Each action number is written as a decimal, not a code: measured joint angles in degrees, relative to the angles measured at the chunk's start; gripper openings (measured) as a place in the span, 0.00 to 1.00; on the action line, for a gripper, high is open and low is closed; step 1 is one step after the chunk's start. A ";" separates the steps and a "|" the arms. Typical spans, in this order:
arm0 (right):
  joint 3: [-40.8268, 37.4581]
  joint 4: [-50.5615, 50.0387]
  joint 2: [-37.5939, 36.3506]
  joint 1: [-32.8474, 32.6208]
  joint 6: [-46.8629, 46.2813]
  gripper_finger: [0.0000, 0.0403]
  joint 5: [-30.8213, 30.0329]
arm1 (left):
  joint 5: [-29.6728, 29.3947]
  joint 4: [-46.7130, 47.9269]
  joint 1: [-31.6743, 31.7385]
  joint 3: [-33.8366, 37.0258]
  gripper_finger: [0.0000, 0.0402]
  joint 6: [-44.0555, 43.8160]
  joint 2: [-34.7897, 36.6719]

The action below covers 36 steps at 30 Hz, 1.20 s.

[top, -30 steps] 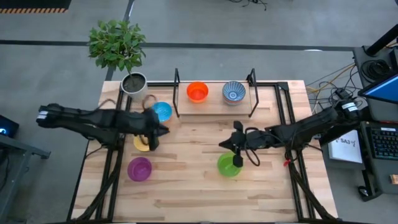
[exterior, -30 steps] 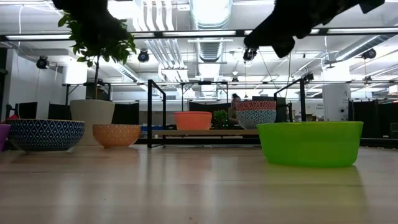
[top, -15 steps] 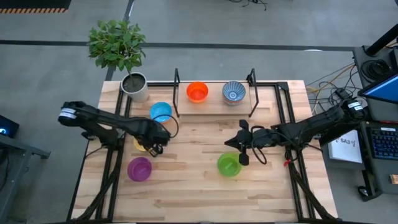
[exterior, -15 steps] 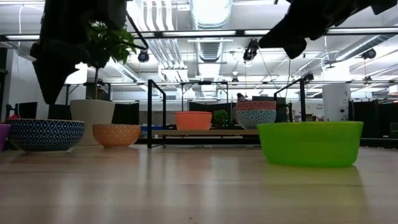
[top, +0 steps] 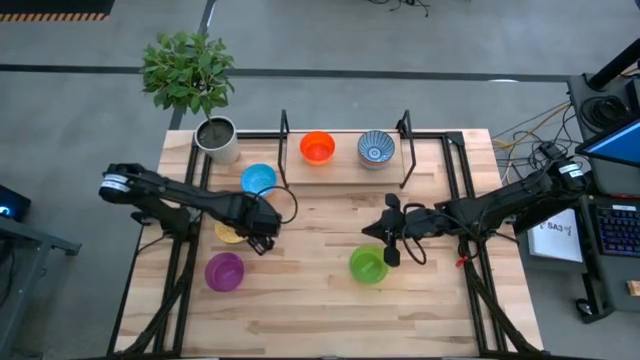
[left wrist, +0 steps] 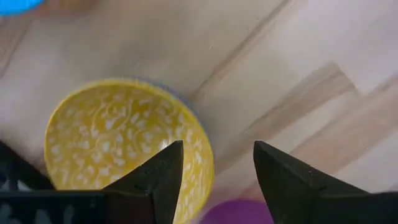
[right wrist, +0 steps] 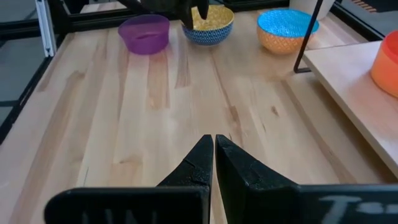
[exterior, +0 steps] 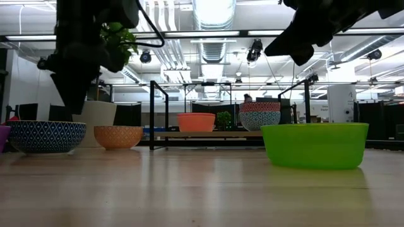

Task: Place and stack bowls onto a shelf
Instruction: Stack the yellow patterned bowl on top of the blue patterned bowl on the shelf

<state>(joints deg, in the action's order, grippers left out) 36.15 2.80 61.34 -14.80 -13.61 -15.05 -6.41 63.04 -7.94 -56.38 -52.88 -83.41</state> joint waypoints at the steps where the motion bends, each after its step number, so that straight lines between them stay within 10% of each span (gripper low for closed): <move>1: -0.01 0.00 0.00 -0.13 -0.01 0.02 -0.04 | -0.14 -0.79 0.00 0.11 0.44 0.23 -0.56; 12: -0.01 0.09 0.00 -1.47 0.00 0.02 -0.04 | -0.95 -1.42 0.00 0.39 0.36 1.38 -8.68; 20: -0.01 0.07 0.00 -1.50 0.10 0.02 -0.04 | -1.23 -2.40 -0.72 0.39 0.05 2.12 -9.90; 25: -0.01 -1.13 -0.82 -1.47 1.31 0.02 0.00 | -1.28 -1.91 -1.63 -2.49 0.02 4.55 -7.55; 36: -0.01 -0.37 -8.54 -1.45 12.48 0.02 2.09 | -5.90 -10.70 -3.51 -20.44 0.01 37.01 -8.68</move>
<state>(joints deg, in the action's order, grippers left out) 36.14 2.42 52.81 -16.25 -1.13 -12.96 -12.31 52.34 -11.45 -76.82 -15.88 -92.08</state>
